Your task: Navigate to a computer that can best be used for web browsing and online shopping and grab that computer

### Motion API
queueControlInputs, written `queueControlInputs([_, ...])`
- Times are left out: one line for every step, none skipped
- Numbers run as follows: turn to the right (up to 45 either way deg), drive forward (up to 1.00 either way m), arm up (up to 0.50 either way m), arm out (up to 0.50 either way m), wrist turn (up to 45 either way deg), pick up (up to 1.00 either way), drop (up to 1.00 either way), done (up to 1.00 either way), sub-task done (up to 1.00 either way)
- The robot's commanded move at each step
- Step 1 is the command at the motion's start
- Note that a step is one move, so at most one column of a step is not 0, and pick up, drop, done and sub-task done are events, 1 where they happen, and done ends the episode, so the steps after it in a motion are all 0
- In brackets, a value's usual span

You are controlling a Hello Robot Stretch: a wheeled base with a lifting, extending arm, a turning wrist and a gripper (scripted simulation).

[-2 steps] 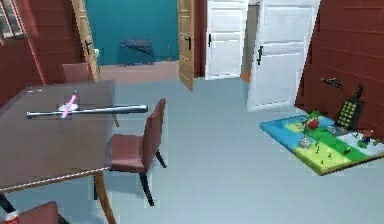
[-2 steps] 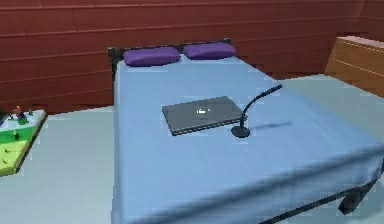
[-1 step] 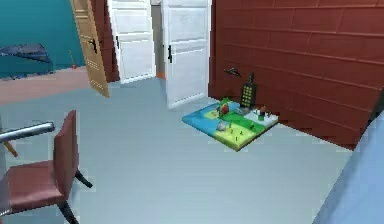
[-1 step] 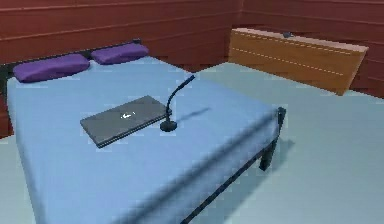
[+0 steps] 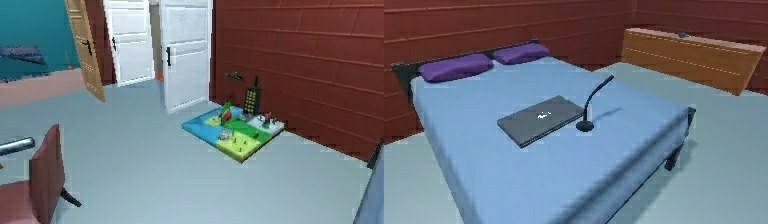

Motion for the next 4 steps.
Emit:
queueControlInputs([-6.0,0.00,0.00,0.00,0.0,0.00,0.00,0.00,0.00])
queueControlInputs([0.0,0.55,0.00,0.00,0.0,0.00,0.00,0.00,0.00])
queueControlInputs([45.0,0.00,0.00,0.00,0.0,0.00,0.00,0.00,0.00])
queueControlInputs([12.0,0.00,0.00,0.00,0.0,0.00,0.00,0.00,0.00])
